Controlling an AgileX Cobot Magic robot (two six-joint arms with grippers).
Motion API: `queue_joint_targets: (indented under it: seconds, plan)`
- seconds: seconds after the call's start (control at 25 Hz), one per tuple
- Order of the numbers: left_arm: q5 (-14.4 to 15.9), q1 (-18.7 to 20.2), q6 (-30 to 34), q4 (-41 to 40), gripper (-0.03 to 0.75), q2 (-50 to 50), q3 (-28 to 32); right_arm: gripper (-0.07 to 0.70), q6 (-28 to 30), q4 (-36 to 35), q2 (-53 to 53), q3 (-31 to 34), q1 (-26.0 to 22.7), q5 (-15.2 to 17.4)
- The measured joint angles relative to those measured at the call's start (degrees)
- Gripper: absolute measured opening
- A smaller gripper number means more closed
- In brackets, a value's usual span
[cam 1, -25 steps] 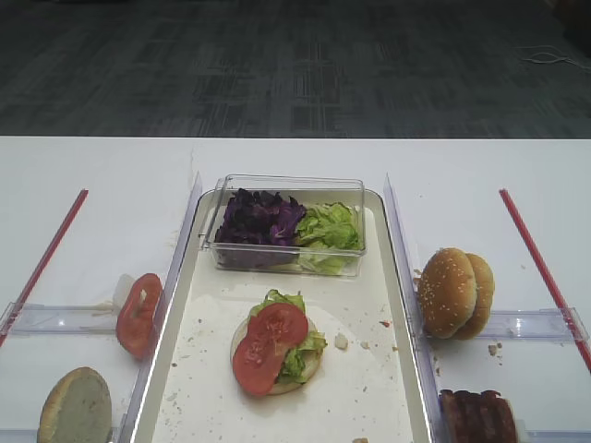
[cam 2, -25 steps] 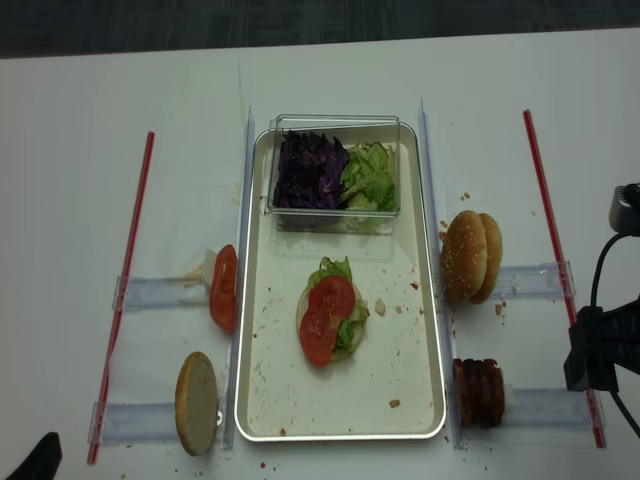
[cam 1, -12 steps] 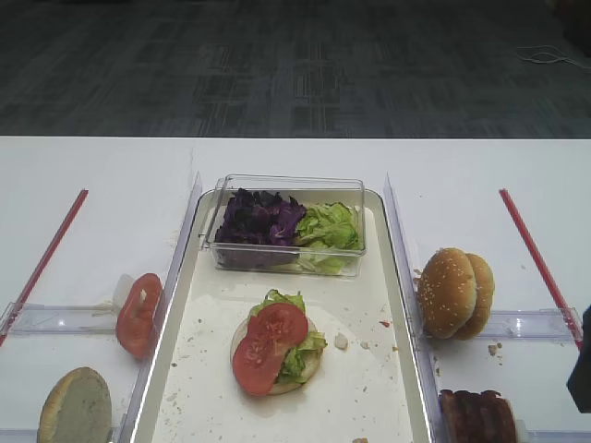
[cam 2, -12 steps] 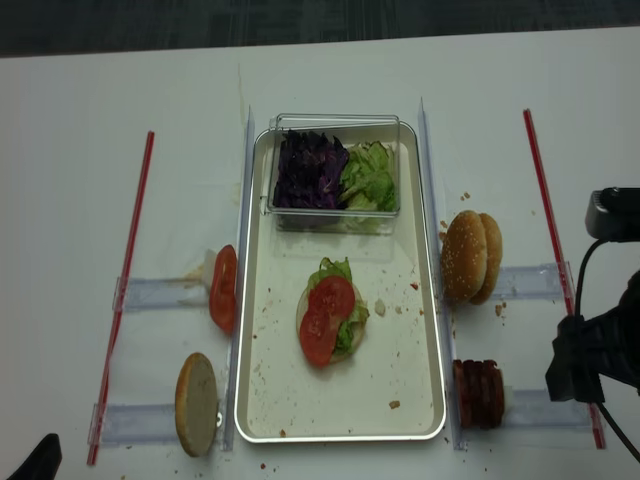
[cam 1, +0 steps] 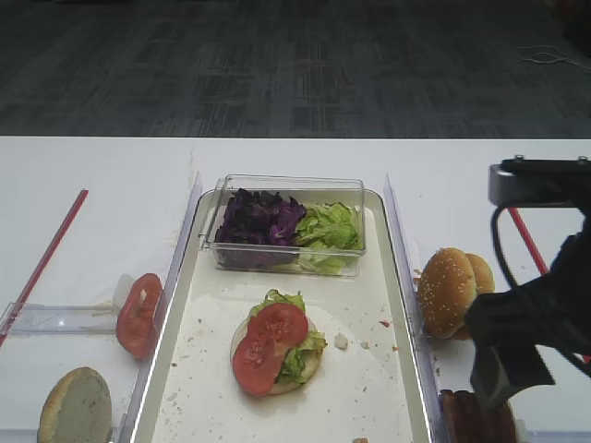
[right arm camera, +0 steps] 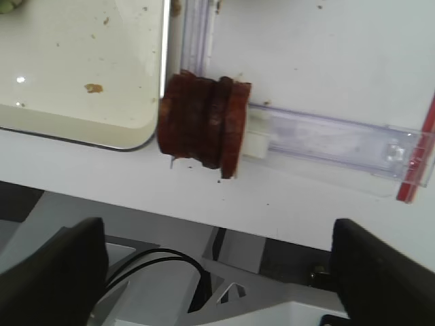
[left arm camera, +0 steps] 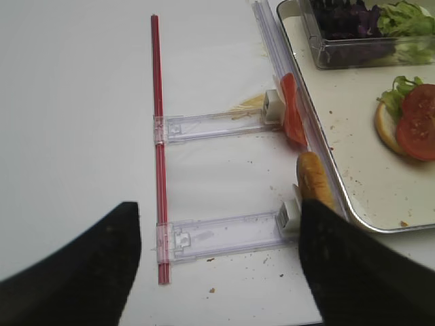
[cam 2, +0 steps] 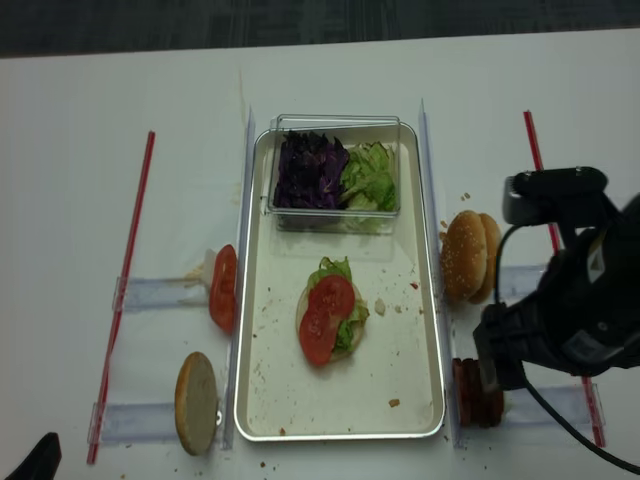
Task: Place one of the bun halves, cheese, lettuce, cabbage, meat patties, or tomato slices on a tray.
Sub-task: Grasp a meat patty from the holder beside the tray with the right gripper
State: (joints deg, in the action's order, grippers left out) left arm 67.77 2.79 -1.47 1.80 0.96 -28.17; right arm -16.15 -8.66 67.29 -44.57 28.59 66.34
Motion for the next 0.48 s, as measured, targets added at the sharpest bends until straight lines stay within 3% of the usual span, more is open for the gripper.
queue_joint_targets:
  seconds: [0.24,0.48]
  plan:
    - [0.0,0.0,0.0,0.0,0.491,0.0,0.0,0.682,-6.3,0.0,6.3,-3.6,9.0,-2.6]
    - [0.0,0.0,0.0,0.0,0.491,0.0,0.0,0.681,-10.3,0.1,13.2,-6.8,13.6,-3.4]
